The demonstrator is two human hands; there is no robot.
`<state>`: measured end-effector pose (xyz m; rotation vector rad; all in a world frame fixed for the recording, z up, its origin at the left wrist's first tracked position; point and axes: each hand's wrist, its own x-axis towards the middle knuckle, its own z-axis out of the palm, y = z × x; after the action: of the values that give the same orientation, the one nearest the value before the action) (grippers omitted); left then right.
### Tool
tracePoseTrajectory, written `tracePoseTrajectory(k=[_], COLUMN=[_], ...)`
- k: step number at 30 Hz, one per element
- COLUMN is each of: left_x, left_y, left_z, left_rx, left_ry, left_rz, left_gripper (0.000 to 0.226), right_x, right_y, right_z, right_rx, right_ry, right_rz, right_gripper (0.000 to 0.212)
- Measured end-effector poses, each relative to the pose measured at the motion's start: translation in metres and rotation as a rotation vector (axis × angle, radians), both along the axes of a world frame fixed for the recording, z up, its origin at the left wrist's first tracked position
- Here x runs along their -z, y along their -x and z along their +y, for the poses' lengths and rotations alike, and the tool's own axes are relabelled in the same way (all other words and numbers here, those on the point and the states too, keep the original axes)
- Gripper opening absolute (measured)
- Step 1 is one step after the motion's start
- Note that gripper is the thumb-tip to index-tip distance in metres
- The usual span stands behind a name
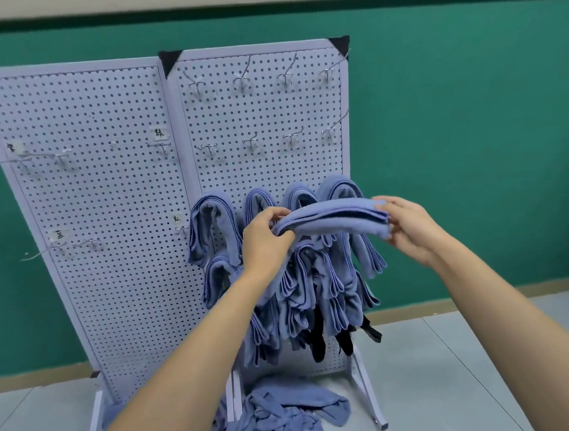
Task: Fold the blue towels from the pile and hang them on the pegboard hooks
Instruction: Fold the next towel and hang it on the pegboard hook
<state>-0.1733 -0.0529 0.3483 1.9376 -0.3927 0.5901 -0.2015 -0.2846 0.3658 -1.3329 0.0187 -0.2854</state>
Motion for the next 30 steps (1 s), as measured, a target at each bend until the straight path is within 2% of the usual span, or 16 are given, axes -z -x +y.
tracePoseTrajectory(k=[4, 6, 9, 11, 13, 14, 17, 21, 26, 30], left_x=[-0.024, -0.034, -0.047, -0.054, -0.060, -0.062, -0.064, -0.069, -0.107, -0.147], left_y=[-0.007, -0.009, -0.012, -0.014, -0.017, -0.019, -0.027, -0.043, -0.070, -0.099], left_z=[-0.014, -0.026, -0.047, -0.061, -0.074, -0.080, -0.092, -0.108, -0.128, -0.143], left_rx=[-0.010, -0.042, -0.069, -0.068, -0.067, -0.061, -0.034, 0.004, 0.022, -0.003], left_ry=[-0.109, -0.127, -0.140, -0.136, -0.121, -0.113, -0.122, -0.106, -0.047, -0.004], left_rz=[-0.021, -0.025, -0.028, -0.038, -0.042, -0.043, -0.051, -0.080, -0.262, -0.329], left_gripper=[0.019, 0.014, 0.014, 0.015, 0.013, 0.011, 0.006, 0.012, 0.019, 0.023], right_x=[0.024, 0.019, 0.001, -0.006, -0.007, -0.006, -0.008, -0.026, -0.070, -0.109], right_y=[-0.008, -0.009, -0.008, -0.011, -0.019, -0.024, -0.038, -0.059, -0.094, -0.126], right_z=[-0.018, -0.016, -0.001, 0.009, 0.008, 0.005, -0.010, -0.023, -0.036, -0.043], right_rx=[0.138, 0.226, 0.194, 0.151, 0.209, 0.262, 0.383, 0.485, 0.550, 0.599], right_ry=[0.380, 0.535, 0.660, 0.785, 0.911, 0.931, 0.823, 0.724, 0.615, 0.607], right_rz=[0.055, -0.041, -0.238, -0.288, -0.295, -0.303, -0.324, -0.388, -0.503, -0.557], right_gripper=[0.025, 0.027, 0.025, 0.036, 0.046, 0.044, 0.036, 0.035, 0.035, 0.034])
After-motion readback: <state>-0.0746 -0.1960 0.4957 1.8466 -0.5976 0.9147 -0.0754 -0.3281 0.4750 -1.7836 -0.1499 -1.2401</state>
